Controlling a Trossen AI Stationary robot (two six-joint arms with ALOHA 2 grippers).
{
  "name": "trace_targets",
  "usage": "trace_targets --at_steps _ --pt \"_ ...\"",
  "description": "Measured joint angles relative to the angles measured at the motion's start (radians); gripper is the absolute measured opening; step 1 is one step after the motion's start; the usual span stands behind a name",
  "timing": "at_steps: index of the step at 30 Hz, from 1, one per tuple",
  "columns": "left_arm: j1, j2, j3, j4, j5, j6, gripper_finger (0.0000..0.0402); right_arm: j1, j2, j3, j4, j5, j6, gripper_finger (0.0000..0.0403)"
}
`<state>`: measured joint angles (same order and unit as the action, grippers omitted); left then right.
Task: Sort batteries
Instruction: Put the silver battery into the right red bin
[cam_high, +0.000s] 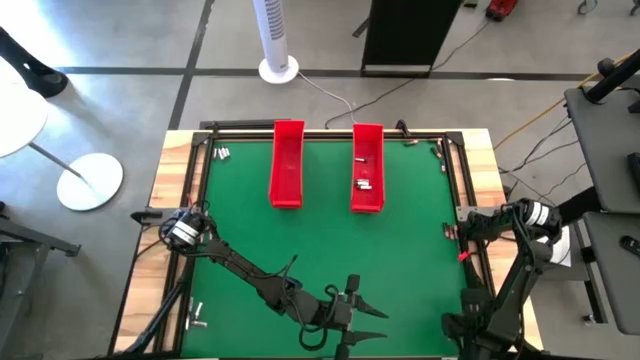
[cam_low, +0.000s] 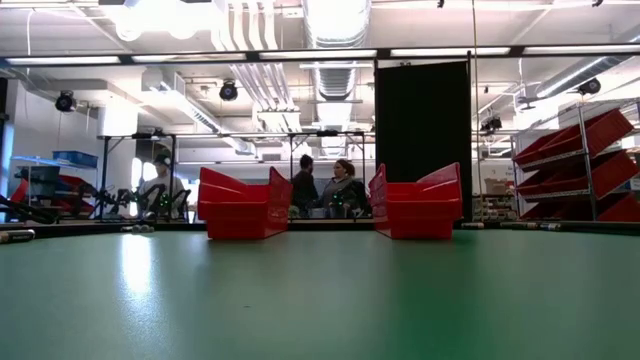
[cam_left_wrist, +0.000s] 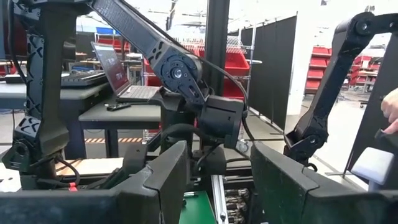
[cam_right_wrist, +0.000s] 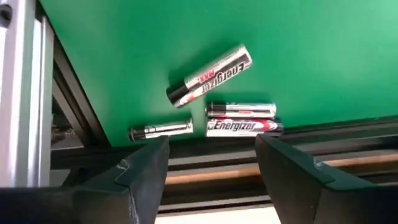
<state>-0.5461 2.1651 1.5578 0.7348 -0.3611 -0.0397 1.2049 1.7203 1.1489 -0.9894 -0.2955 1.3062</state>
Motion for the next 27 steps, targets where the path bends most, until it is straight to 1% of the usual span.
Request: trace_targets --at_steps 6,14,21,27 --pt "0.0 0.0 0.0 0.009 0.0 -0.007 0.0158 -0.015 0.0 -0.042 0.123 0.003 0.089 0.0216" --pt "0.0 0.0 0.0 0.011 0.0 -0.007 0.0158 -0.055 -0.001 -0.069 0.141 0.007 0.176 0.0219" --pt "0.0 0.0 0.0 0.013 0.0 -0.007 0.0158 -0.074 -0.001 -0.111 0.157 0.007 0.179 0.021" --pt "0.0 0.0 0.0 0.013 0.0 -0.007 0.0158 -0.077 -0.007 -0.161 0.243 0.0 0.196 0.0188"
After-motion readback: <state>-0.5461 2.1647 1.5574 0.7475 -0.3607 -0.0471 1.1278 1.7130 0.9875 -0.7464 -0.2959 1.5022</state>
